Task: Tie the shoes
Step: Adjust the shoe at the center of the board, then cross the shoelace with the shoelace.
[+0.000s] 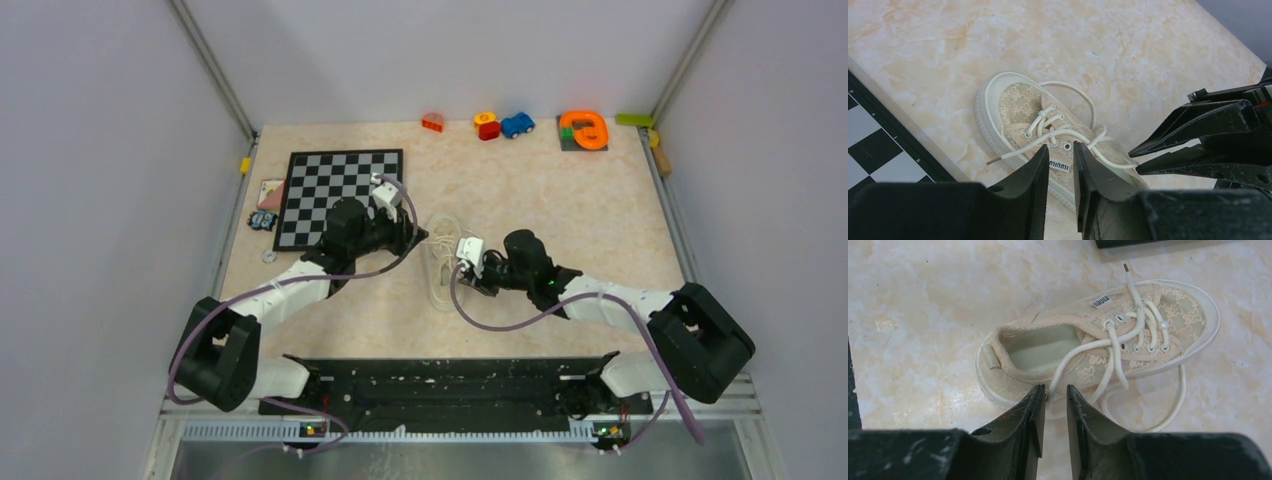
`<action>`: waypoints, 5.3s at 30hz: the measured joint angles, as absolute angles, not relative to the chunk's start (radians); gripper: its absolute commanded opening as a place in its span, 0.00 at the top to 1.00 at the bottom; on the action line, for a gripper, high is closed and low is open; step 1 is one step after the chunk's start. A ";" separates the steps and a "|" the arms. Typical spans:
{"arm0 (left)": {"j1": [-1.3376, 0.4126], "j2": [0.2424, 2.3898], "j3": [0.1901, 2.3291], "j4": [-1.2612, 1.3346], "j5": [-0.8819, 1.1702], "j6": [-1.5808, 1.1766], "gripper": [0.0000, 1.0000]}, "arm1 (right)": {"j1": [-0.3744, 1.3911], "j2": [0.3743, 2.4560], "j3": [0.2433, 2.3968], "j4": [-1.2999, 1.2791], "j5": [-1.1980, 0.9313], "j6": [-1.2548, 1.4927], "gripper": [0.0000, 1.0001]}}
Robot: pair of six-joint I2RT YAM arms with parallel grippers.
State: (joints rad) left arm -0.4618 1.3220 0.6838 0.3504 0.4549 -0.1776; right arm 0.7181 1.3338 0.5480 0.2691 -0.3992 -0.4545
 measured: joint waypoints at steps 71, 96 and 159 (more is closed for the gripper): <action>-0.433 1.569 0.613 0.876 0.883 -0.079 0.50 | 0.580 1.462 0.930 0.060 -0.709 -0.160 1.00; -0.434 1.594 0.632 0.826 0.840 -0.004 1.00 | 0.437 1.274 0.686 0.281 -0.658 -0.007 0.50; -0.434 1.527 0.634 0.710 0.769 0.012 1.00 | 0.469 1.564 1.012 -0.172 -0.110 0.061 1.00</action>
State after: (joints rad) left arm -0.4335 1.5269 0.6338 0.7097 0.7689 0.0116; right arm 0.4690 1.5642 1.0119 -0.1719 -0.1101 0.0608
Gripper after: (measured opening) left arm 0.008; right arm 0.009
